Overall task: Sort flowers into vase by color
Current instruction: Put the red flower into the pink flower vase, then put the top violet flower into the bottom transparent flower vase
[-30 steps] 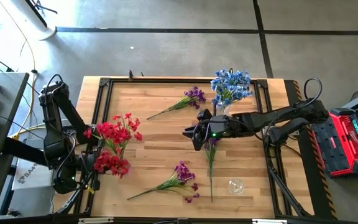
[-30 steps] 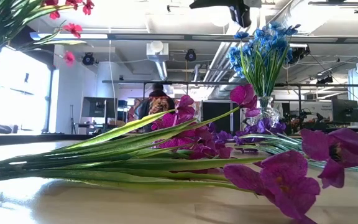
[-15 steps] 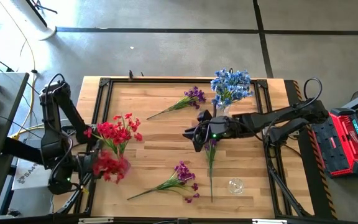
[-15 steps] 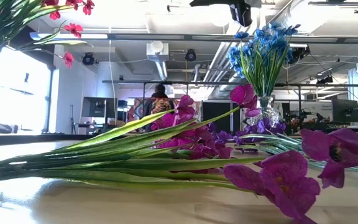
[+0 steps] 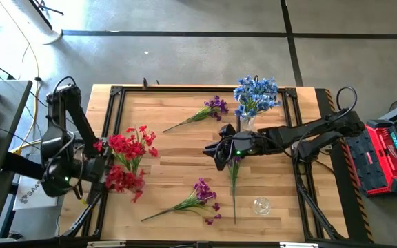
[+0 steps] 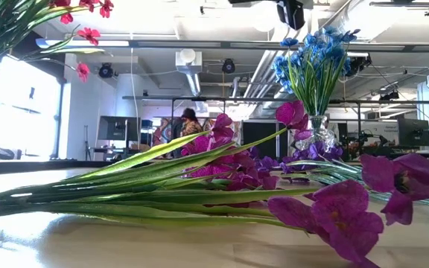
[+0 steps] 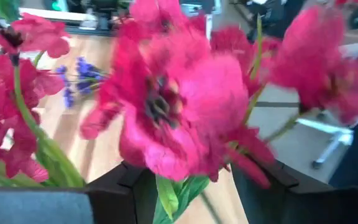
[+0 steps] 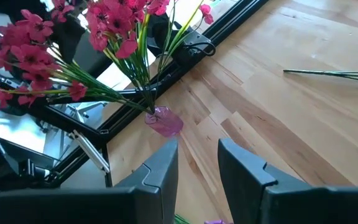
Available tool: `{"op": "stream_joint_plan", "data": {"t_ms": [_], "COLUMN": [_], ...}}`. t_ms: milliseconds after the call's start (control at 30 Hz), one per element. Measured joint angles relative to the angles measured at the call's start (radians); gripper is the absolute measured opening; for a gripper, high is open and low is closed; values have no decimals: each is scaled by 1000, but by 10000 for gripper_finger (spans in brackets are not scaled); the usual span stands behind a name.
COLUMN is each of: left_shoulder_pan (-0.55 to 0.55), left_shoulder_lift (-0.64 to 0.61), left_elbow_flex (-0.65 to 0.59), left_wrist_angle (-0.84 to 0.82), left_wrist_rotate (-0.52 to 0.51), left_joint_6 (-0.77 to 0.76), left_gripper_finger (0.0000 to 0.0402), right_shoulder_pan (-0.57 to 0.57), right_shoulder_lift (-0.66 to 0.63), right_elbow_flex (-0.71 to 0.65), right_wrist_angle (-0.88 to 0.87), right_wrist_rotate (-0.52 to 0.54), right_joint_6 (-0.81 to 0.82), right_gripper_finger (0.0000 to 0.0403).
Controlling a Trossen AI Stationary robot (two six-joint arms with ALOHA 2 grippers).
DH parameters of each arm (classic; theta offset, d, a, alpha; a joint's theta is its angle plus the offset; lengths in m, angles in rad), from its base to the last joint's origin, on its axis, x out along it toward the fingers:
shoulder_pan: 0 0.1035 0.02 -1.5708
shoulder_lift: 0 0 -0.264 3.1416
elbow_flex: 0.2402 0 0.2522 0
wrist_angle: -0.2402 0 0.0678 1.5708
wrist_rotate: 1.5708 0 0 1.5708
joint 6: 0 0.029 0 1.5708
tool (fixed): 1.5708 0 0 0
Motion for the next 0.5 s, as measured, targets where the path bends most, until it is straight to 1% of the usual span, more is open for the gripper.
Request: {"op": "stream_joint_plan", "data": {"t_ms": [133,267,500], "left_shoulder_pan": [0,0,0], "left_shoulder_lift": [-48,-91,-159], "left_elbow_flex": [0,0,0], "left_wrist_angle": [56,63,101], "left_wrist_rotate": [66,124,171], "left_joint_6": [57,59,96], "left_gripper_finger": [182,199,231], "right_shoulder_pan": [4,7,11], "right_shoulder_lift": [0,0,0], "right_elbow_flex": [0,0,0], "right_wrist_angle": [0,0,0], "right_wrist_rotate": [0,0,0], "right_joint_6": [0,1,19], "right_gripper_finger": [103,103,103]}}
